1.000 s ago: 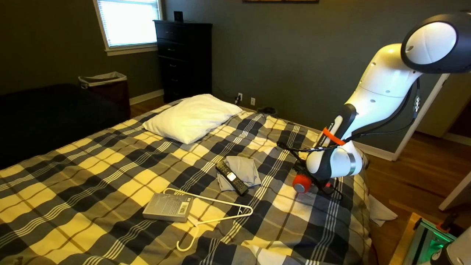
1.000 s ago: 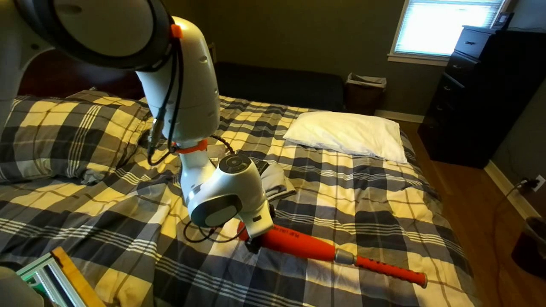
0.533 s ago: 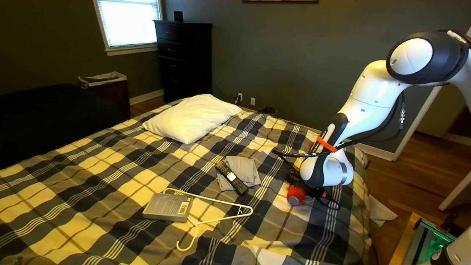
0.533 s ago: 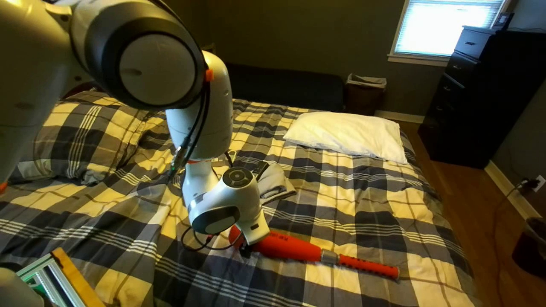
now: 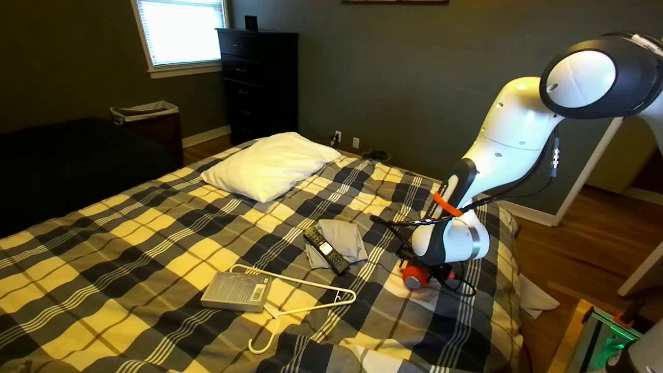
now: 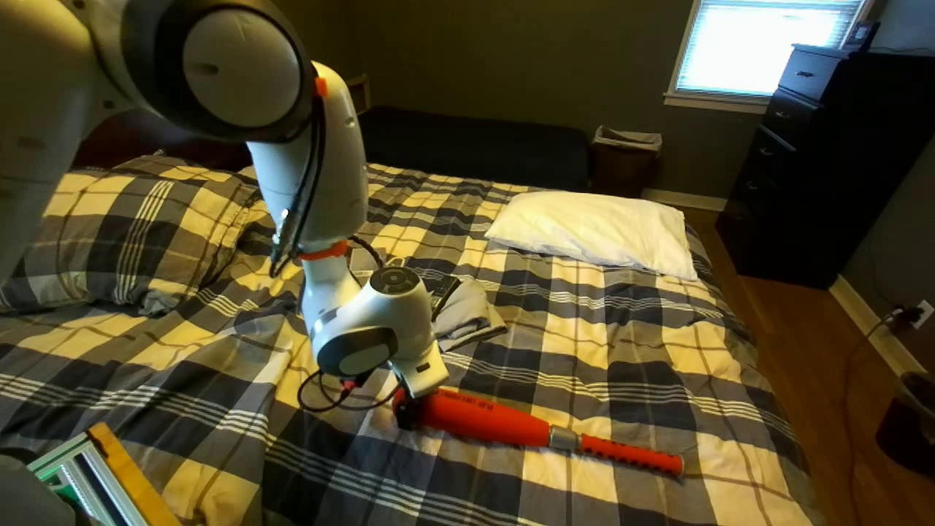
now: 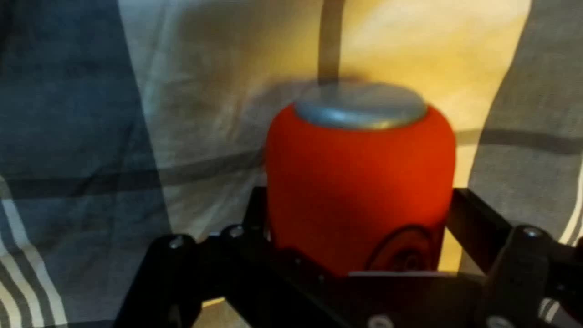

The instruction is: Pick up the orange bat and put it on the left side of the bed

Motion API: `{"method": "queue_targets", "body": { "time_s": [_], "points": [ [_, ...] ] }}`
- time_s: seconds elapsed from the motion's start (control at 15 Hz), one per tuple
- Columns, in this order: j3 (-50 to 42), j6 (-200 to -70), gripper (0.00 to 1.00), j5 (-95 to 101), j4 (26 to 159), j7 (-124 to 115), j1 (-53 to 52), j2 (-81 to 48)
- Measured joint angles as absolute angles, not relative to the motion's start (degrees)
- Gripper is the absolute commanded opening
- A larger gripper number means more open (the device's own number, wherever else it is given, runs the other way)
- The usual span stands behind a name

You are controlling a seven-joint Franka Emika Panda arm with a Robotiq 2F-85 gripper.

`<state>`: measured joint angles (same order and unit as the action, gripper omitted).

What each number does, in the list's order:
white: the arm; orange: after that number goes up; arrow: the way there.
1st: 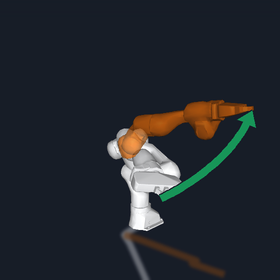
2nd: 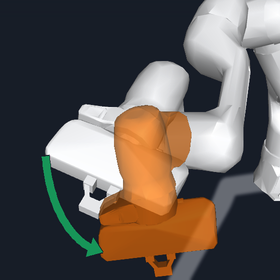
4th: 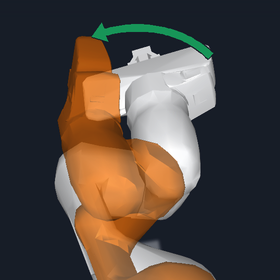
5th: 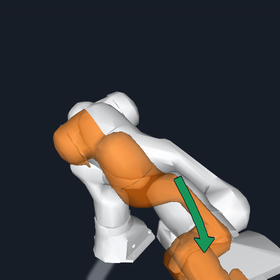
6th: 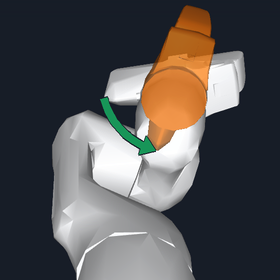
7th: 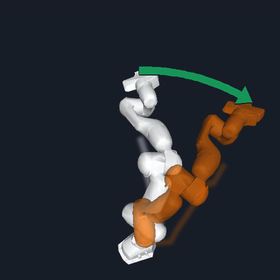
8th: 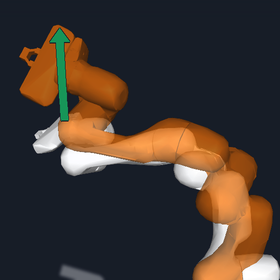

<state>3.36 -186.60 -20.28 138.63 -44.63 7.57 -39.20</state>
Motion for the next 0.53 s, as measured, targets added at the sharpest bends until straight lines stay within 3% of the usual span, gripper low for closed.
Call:
{"method": "queue_targets", "body": {
  "time_s": [0.2,0.53],
  "points": [
    [4.1,-179.6,1.00,-20.6,141.7,-43.7,1.3,-34.5],
    [16.8,-171.7,1.00,-22.3,144.2,-39.1,1.8,-30.4]
  ]
}}
